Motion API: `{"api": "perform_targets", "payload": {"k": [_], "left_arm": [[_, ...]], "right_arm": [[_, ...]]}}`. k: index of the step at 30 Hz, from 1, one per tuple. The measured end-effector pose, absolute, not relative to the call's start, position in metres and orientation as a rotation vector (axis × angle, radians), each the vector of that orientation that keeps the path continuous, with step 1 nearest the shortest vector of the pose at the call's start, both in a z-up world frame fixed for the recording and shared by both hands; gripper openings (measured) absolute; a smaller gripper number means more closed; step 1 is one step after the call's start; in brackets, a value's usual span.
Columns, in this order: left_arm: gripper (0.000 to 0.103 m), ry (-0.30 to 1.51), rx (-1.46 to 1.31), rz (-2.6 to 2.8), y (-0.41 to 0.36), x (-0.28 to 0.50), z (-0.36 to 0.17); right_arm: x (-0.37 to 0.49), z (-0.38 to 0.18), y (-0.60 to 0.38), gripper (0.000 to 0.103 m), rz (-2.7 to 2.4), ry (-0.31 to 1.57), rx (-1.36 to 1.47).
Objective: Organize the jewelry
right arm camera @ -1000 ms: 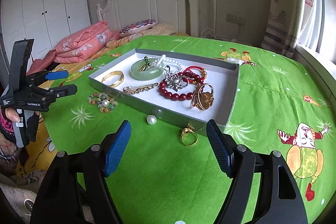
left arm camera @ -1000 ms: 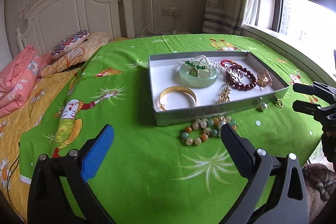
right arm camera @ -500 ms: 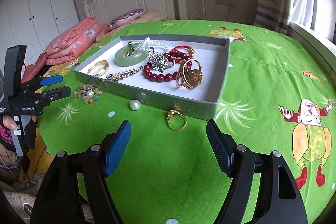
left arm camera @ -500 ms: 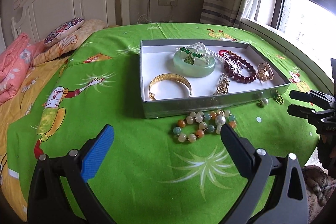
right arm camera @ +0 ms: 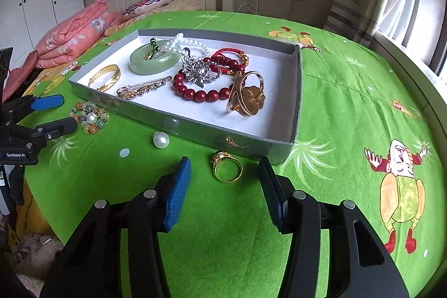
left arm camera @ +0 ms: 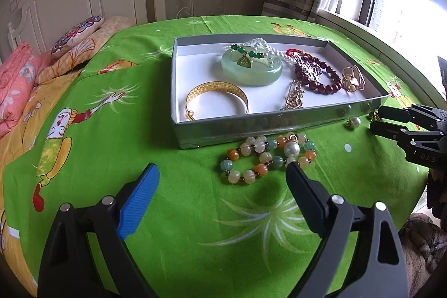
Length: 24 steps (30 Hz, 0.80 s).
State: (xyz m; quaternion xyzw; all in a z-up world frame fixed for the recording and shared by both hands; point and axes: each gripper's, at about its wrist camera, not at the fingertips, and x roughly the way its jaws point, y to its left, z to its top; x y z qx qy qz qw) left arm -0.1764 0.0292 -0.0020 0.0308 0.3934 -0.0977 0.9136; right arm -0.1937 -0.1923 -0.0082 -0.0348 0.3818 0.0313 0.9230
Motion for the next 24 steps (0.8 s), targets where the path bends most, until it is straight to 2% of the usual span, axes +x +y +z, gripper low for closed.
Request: {"api": "perform_targets", "payload": {"k": [2,5,8,9,17,18,19,24], "left_arm": [[0.077,0.820,0.095,-0.210,0.022,-0.173,-0.002],[0.056,0.817,0.136,-0.258,0.010,-0.176,-0.001],[0.023,0.805,0.171,-0.324,0.000,-0.182,0.001],[0.017,0.796,0.174,-0.354,-0.004,-0.185,0.001],[0.017,0.709,0.193,-0.441,-0.023,-0.211,0.011],[0.015,0.697,0.181,-0.443,-0.021,-0.213,0.015],[0.000,0.688,0.167,-0.445,-0.019,-0.214,0.019],[0.000,0.648,0.115,-0.453,-0.010,-0.214,0.038]], "right_arm": [[-0.194,-0.008,-0.191,0.036,0.067,0.779,-0.081],[-0.194,-0.008,-0.192,0.036,0.071,0.778,-0.076],[-0.195,-0.008,-0.191,0.034,0.075,0.772,-0.081],[-0.196,-0.008,-0.190,0.031,0.079,0.769,-0.085],[-0.200,-0.009,-0.193,0.022,0.082,0.757,-0.071],[-0.201,-0.009,-0.194,0.022,0.083,0.755,-0.067],[-0.201,-0.009,-0.194,0.022,0.083,0.753,-0.064],[-0.201,-0.008,-0.198,0.022,0.087,0.751,-0.047]]}}
